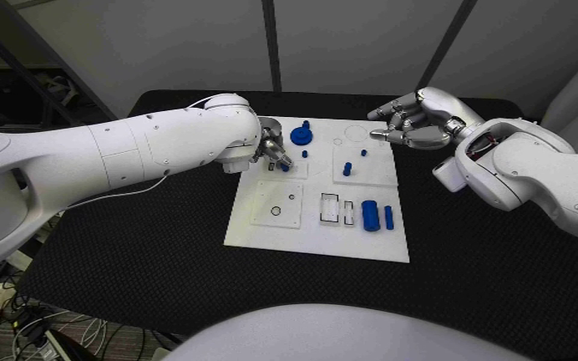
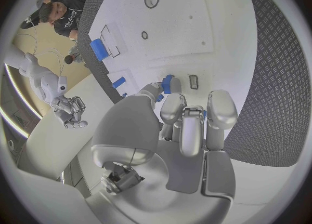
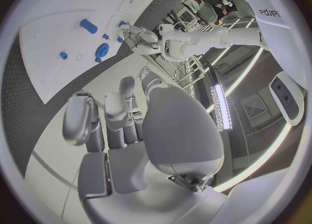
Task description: Assemble the parts on the task board
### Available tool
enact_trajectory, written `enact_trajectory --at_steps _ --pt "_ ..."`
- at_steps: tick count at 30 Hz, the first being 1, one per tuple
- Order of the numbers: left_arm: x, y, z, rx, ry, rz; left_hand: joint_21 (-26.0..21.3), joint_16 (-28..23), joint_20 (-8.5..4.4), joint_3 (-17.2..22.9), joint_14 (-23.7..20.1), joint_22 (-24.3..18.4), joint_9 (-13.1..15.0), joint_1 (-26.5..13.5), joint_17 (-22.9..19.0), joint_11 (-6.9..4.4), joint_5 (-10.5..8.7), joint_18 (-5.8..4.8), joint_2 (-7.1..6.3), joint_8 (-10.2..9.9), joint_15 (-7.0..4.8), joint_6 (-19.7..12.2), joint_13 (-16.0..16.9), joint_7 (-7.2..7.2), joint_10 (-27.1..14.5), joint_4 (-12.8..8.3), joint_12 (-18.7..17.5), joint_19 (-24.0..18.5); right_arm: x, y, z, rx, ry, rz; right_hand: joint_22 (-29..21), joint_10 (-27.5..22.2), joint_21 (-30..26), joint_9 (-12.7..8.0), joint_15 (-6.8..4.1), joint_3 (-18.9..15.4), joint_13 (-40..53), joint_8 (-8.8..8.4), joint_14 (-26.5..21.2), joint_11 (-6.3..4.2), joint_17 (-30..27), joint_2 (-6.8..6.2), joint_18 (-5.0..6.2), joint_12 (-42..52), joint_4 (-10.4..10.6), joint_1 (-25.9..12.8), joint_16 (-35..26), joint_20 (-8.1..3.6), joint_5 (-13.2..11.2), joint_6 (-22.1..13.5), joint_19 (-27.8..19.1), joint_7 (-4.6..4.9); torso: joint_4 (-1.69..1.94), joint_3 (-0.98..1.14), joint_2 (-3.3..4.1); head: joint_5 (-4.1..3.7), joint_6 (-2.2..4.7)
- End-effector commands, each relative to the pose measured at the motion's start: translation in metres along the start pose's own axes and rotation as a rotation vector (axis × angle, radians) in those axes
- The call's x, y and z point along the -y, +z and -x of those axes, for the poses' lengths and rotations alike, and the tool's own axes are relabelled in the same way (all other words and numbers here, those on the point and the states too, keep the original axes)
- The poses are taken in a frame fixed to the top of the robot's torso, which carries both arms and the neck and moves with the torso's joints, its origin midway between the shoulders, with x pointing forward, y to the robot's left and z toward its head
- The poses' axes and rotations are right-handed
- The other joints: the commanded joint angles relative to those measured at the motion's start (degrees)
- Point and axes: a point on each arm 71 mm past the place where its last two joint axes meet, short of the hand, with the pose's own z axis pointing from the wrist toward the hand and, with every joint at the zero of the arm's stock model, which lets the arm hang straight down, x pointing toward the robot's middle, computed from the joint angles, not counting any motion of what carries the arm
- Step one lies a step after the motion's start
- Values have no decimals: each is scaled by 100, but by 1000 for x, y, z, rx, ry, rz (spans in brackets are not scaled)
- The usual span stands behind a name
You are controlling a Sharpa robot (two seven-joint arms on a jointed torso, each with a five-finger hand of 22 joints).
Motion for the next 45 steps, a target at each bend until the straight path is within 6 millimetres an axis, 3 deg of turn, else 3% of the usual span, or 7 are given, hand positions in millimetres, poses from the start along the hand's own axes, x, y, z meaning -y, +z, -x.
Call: enact_trajectory --at_steps 1,6,9,12,21,33,45 --pt "-3 3 -7 -12 41 24 41 24 1 1207 528 12 12 -66 1197 -4 27 -10 15 -20 -28 48 13 -2 43 -1169 -3 50 -2 0 0 -4 -3 11 -9 39 -27 -5 3 -9 -6 -13 48 13 6 6 58 25 15 -68 -11 -1 19 19 33 -7 4 0 0 8 -4" --pt "-1 3 -8 -10 44 18 53 34 0 1240 532 35 25 -81 1210 -7 42 -14 2 -23 -29 60 20 -5 52 -1191 4 63 -2 1 0 -4 -3 12 -9 39 -27 -5 3 -9 -6 -13 48 13 6 6 58 25 15 -68 -11 -1 19 19 33 -7 -1 1 -3 13 -10" --pt "0 4 -9 -8 44 17 71 43 -4 1634 534 79 72 -184 1219 -2 -407 -16 -84 -84 -21 81 37 7 68 -1287 -11 77 -2 0 0 -4 -3 12 -9 39 -27 -5 3 -9 -6 -13 48 13 6 6 58 25 15 -68 -11 -1 19 19 33 -7 1 1 -4 13 -13" --pt "-1 4 -9 -2 44 20 80 51 2 1752 536 100 97 -229 1228 -5 -440 -21 -103 -91 -27 106 46 0 80 -1301 -9 86 -2 0 0 -4 -3 12 -9 39 -27 -5 3 -9 -6 -13 48 13 6 6 58 25 15 -68 -11 -1 19 19 33 -7 3 3 -2 12 -13" --pt "-3 3 -8 21 33 25 115 78 -3 1962 545 172 168 -346 1261 -18 -349 -31 -193 -97 -35 166 95 -14 127 -1334 49 124 -3 0 0 -4 -3 12 -9 39 -27 -5 3 -9 -6 -13 48 13 6 6 58 25 15 -68 -11 -1 19 19 33 -7 7 0 0 1 -21" --pt "-4 -1 -7 71 14 19 168 100 -16 2147 553 276 281 -482 1287 -41 -18 -47 -314 -90 -50 245 141 -39 194 -1361 100 181 -3 0 0 -4 -4 13 -9 39 -27 -5 3 -9 -6 -13 48 13 6 6 58 25 15 -68 -11 -1 19 19 33 -7 10 1 1 6 -32" --pt "-4 -3 -6 114 13 17 198 107 -21 2175 555 330 304 -496 1296 -49 41 -58 -334 -84 -56 264 149 -48 211 -1372 110 214 -3 0 0 -5 -4 13 -9 39 -27 -5 3 -9 -6 -13 48 13 6 6 58 25 15 -68 -11 -1 19 19 33 -7 2 3 0 15 -43"
